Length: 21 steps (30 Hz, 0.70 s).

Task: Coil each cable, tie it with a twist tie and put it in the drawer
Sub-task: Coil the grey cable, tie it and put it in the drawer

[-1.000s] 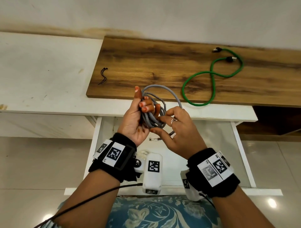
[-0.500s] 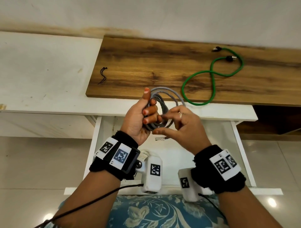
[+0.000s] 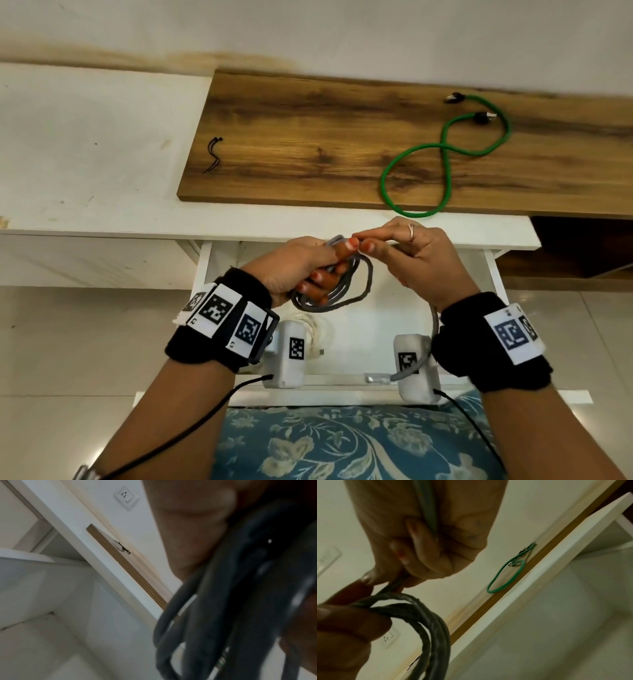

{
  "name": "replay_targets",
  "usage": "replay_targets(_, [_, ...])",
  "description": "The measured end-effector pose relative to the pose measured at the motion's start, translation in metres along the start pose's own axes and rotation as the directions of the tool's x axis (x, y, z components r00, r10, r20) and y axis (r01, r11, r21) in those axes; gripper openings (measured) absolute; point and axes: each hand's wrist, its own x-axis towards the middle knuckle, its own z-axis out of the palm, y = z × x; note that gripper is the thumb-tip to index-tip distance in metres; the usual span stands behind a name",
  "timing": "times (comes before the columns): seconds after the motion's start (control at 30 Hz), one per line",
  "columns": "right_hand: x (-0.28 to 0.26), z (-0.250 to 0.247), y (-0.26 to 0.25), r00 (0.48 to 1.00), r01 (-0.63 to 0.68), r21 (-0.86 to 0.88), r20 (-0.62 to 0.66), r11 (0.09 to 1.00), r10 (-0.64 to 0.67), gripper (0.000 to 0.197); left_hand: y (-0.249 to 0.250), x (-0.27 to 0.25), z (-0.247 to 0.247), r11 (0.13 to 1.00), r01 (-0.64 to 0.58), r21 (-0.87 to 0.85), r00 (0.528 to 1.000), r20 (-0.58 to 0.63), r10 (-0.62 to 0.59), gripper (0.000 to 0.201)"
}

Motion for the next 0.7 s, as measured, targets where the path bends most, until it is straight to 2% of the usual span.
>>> replay_targets(0.1, [0.002, -0.001, 0.002, 0.996, 0.089, -0.179, -0.013, 0.98, -0.093, 0.01, 0.001, 0.0, 0.002, 1.0, 0.013, 0.012, 0.999, 0.03, -0.014, 0.035])
replay_targets(0.17, [0.002, 0.001, 0.004, 0.987, 0.125, -0.258, -0.069, 0.958, -0.147, 0.006, 0.003, 0.001, 0.005, 1.0, 0.004, 0.009, 1.0, 0.025, -0.004, 0.037])
replay_targets(0.3, [0.002, 0.003, 0.002, 0.952, 0.133, -0.241, -0.239, 0.961, -0.191, 0.004, 0.004, 0.002, 0.004, 0.995, -0.053, -0.086, 0.998, 0.022, 0.055, 0.041])
replay_targets(0.43, [0.002, 0.003, -0.006, 0.931, 0.135, -0.189, -0.312, 0.973, -0.19, 0.005, 0.003, 0.004, 0.004, 0.992, -0.114, -0.059, 0.993, 0.015, 0.116, 0.043])
replay_targets(0.53, [0.003, 0.003, -0.011, 0.912, 0.134, -0.106, -0.375, 0.985, -0.164, 0.008, 0.006, 0.003, 0.007, 0.984, -0.16, -0.084, 0.987, 0.018, 0.162, 0.04])
replay_targets(0.6, [0.003, 0.004, -0.011, 0.908, 0.096, -0.02, -0.407, 0.995, -0.096, 0.004, 0.007, 0.004, 0.007, 0.972, -0.185, -0.146, 0.981, 0.035, 0.192, 0.036])
replay_targets(0.7, [0.004, 0.003, -0.007, 0.944, -0.026, 0.09, -0.326, 0.996, 0.054, 0.004, 0.004, 0.005, 0.004, 0.947, -0.181, -0.264, 0.979, 0.041, 0.198, 0.033])
